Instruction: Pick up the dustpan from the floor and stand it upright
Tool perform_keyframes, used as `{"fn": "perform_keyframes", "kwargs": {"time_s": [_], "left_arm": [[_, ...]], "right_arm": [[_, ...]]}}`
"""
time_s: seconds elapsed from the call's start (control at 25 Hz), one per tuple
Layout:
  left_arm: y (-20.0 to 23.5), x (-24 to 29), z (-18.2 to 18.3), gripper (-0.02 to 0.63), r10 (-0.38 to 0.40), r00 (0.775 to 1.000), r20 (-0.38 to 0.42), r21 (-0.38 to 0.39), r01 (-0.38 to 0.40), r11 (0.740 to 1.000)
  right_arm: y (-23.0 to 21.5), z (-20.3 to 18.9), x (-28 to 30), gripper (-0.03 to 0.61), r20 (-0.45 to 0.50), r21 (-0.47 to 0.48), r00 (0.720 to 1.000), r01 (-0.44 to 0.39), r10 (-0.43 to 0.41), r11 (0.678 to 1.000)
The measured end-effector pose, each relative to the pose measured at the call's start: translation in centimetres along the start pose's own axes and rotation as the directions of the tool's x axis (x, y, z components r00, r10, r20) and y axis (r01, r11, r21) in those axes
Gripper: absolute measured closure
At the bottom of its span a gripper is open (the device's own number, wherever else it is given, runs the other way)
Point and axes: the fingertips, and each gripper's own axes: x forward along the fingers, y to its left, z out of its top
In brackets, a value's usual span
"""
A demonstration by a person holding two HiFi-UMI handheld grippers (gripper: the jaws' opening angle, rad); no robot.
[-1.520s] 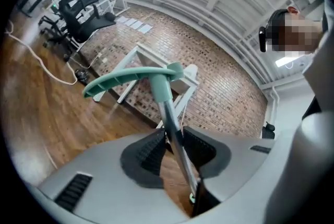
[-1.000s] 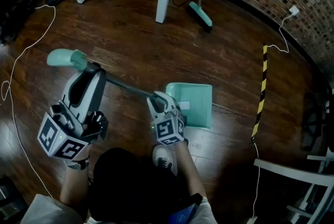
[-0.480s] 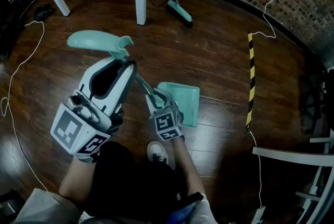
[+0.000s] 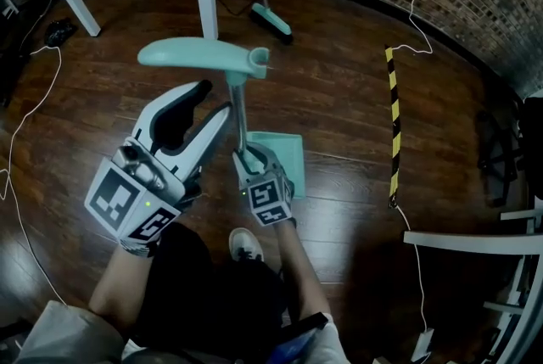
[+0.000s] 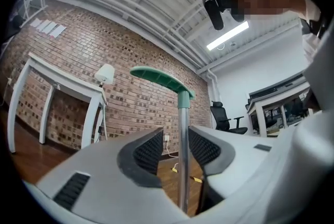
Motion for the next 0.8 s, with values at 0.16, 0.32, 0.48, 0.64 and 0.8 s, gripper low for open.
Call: {"fn": "perform_keyframes", "kwargs": {"time_s": [0.16,0.32,0.48,0.64,0.8], "left_arm": [[0.9,-1.3,-0.1,0.445,0.026,1.000,-0.008,0.015,-0.025,1.000],[0.2,-2.3,-0.2,0.455,0.008,1.000,-0.025,0.087,-0.005,0.996],[0.4,-3.4,-0.7,0.593,0.012,0.998,-0.058,0.119,-0.005,0.993],[1.4,-4.0,-0.4,0.624,0.040,0.994,-0.103,0.129,-0.026,0.991],[1.5,-4.0,2.0,0.623,0.048,0.988,-0.149,0.140,-0.027,0.990]], "right_arm": [[0.0,-0.4,-1.3,0.468,-0.003,-0.007,1.000,0.002,-0.002,1.000],[-0.1,0.0,-3.2,0.469,0.017,-0.008,1.000,0.005,-0.004,1.000],[-1.5,1.4,-6.0,0.547,0.067,0.009,0.996,0.065,-0.066,0.998],[-4.7,4.4,-10.0,0.588,0.112,0.062,0.979,0.167,-0.173,0.984],[-7.2,10.1,-15.2,0.588,0.109,0.121,0.964,0.229,-0.242,0.966]]}}
